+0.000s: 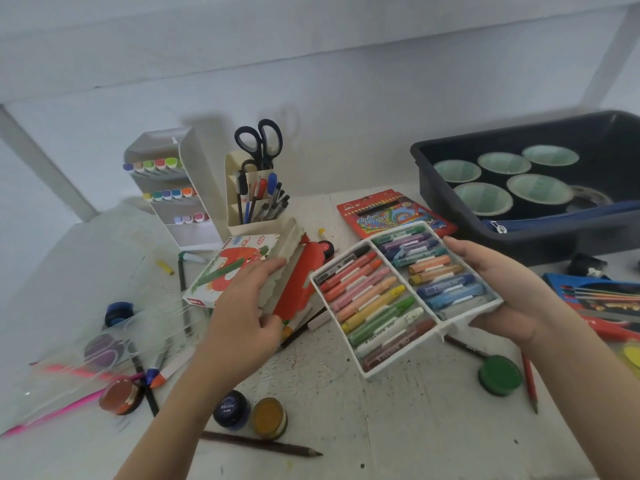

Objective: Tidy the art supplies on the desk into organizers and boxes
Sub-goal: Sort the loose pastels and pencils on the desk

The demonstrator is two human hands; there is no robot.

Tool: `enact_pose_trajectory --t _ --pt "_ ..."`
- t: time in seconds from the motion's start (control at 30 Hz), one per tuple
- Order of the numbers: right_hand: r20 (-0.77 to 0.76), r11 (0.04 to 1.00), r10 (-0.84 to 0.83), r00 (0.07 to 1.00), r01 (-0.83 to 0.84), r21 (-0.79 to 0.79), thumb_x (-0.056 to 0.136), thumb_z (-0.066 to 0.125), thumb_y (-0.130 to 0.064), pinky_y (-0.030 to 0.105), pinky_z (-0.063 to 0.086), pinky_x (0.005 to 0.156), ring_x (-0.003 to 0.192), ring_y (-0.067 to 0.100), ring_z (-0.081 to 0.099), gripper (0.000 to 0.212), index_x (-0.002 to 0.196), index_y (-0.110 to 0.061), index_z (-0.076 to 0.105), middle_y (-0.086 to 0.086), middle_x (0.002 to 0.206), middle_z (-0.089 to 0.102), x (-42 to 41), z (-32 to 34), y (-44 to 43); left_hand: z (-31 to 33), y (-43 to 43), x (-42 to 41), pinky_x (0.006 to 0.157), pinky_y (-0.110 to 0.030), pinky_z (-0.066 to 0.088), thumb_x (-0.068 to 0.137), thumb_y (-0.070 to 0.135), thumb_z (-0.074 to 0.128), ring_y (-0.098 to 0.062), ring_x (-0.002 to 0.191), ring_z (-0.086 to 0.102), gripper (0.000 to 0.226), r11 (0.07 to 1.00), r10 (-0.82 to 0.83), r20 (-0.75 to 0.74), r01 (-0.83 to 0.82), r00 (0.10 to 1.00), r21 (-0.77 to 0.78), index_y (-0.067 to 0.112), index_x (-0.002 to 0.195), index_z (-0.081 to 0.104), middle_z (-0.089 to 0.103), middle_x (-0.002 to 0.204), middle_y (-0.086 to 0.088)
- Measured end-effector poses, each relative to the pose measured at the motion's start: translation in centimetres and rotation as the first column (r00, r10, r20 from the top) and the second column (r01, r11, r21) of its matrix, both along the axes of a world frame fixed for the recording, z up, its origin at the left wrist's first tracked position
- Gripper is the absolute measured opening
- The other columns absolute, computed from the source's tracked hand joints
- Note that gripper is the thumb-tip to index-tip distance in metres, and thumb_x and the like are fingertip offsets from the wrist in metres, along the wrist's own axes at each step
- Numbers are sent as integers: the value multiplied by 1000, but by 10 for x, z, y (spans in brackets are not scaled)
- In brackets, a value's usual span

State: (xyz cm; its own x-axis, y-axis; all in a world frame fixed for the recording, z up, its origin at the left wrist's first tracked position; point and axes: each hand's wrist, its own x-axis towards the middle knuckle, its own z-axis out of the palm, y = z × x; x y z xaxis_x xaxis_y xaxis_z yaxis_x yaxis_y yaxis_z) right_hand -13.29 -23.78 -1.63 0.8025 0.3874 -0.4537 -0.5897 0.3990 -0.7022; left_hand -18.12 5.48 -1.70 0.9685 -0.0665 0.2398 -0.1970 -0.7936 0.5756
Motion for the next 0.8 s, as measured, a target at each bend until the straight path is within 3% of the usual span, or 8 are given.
enact_pose_trajectory --t 0.17,0.3,0.47,0.6,0.7,0.8 --pt "-44 999 -50 998 50 -14 81 56 -32 45 59 68 89 32 69 39 109 -5 61 20 111 67 0 1 9 7 -6 -7 90 -7 32 78 -5 62 5 123 34 74 995 -96 25 95 995 10 40 131 37 41 128 26" --pt "-44 993 -110 993 108 -50 91 51 -32 44 59 62 84 32 70 34 107 -5 63 19 105 69 0 -2 13 14 -11 -13 95 -12 34 75 -9 59 13 121 33 72 992 -124 56 123 991 19 32 133 47 35 122 39" --pt "-20 978 -187 982 184 -96 94 48 -33 40 58 59 83 30 71 32 105 -7 64 16 100 71 0 -4 15 19 -17 -19 89 -6 31 76 -4 61 33 110 26 67 993 -115 40 115 993 11 35 129 50 34 116 42" --pt "-23 964 -229 973 224 -146 95 47 -35 41 59 66 86 30 71 31 109 -11 62 14 99 72 -2 -5 18 24 -23 -22 88 -8 37 77 2 64 21 105 39 66 994 -103 -5 102 995 -24 38 130 48 39 117 39" --pt "-32 945 -290 957 281 -165 95 49 -34 41 59 60 77 29 72 26 102 -13 62 13 89 73 -5 -4 23 25 -26 -22 64 -7 45 77 -2 65 14 85 51 66 986 -111 -68 101 992 -131 35 129 49 48 117 31" --pt "-62 934 -335 940 323 -152 96 48 -32 39 58 53 73 29 72 27 105 -11 61 15 88 73 -9 -3 30 24 -29 -21 64 -12 48 77 -4 64 7 81 57 66 980 -110 -118 88 987 -176 35 129 50 50 114 28"
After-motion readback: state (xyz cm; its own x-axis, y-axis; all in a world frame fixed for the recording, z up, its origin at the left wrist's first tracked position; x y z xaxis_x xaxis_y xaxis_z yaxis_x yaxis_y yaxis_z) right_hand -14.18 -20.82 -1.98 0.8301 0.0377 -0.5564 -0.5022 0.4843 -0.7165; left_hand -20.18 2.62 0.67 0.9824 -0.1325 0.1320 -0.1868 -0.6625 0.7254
